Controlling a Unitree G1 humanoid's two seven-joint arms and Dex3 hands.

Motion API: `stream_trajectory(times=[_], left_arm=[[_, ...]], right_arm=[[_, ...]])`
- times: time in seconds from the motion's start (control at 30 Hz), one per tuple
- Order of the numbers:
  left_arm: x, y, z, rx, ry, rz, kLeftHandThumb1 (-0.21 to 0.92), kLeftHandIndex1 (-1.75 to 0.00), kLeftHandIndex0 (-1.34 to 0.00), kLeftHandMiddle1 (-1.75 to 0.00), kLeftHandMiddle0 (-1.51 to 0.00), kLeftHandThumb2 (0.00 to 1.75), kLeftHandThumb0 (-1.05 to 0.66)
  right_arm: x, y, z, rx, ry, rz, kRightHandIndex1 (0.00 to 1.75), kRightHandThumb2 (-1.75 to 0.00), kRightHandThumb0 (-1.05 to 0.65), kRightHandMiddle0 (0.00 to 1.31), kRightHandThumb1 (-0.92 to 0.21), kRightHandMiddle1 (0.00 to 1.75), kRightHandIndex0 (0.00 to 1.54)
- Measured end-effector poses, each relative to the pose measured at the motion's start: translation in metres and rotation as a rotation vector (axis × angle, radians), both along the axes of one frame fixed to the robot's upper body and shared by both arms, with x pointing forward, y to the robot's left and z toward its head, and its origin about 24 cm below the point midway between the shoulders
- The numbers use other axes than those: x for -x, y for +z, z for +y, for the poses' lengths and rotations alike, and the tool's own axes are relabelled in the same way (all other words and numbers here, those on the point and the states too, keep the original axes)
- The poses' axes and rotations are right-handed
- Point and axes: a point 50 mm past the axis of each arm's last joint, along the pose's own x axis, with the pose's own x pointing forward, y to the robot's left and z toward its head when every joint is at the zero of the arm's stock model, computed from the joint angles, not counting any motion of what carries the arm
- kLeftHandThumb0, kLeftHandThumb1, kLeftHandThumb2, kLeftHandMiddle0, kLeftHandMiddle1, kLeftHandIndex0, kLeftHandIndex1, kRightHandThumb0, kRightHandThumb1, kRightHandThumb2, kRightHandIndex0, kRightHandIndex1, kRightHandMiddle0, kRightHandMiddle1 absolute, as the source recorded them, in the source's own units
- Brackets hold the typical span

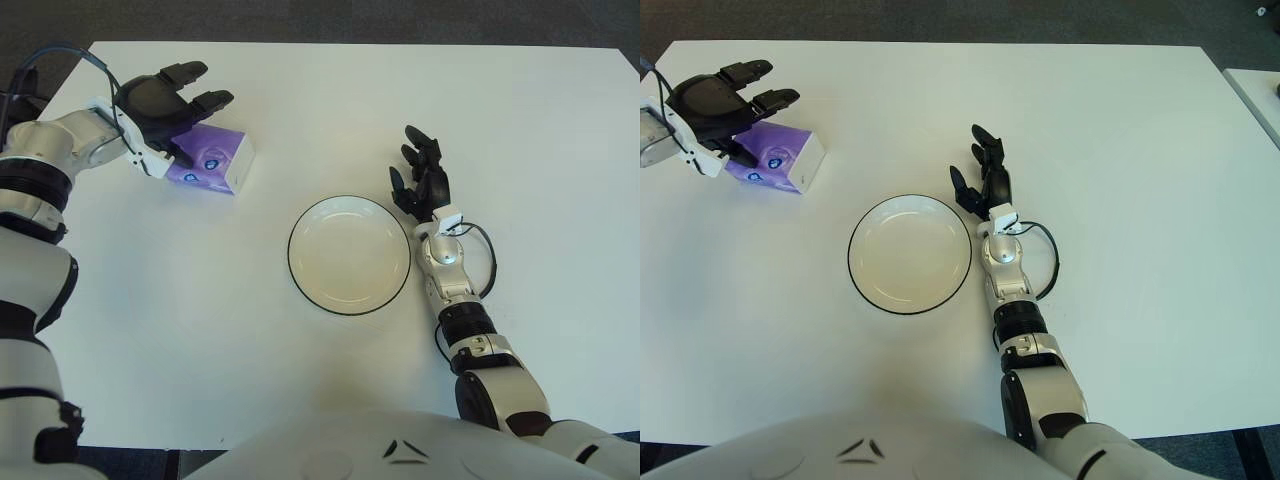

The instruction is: Put the tissue paper into the plate.

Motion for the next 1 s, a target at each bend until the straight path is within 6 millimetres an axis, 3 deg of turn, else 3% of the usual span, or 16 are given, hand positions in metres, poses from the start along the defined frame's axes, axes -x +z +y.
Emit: stream_trajectory(times=[0.63, 1.0], left_arm=[[0.006, 0.004, -0.007, -0.009, -0.075, -0.002, 0.92, -0.36, 0.00, -0.02, -0.07, 0.13, -1.05], [0.008, 0.006, -0.011, 0.008, -0.078, 0.052, 0.91, -0.40, 0.00, -0.01, -0.07, 0.11, -1.05]], right_arm=[[0.000, 0.000, 0.001, 0.008, 0.006, 0.001, 0.57, -0.46, -0.62, 0.00, -0.90, 0.53, 0.09], [0.000, 0.000, 0.001, 0.007, 0.007, 0.001, 0.57, -0.46, -0.61, 0.00, -0.91, 0.58, 0.09]])
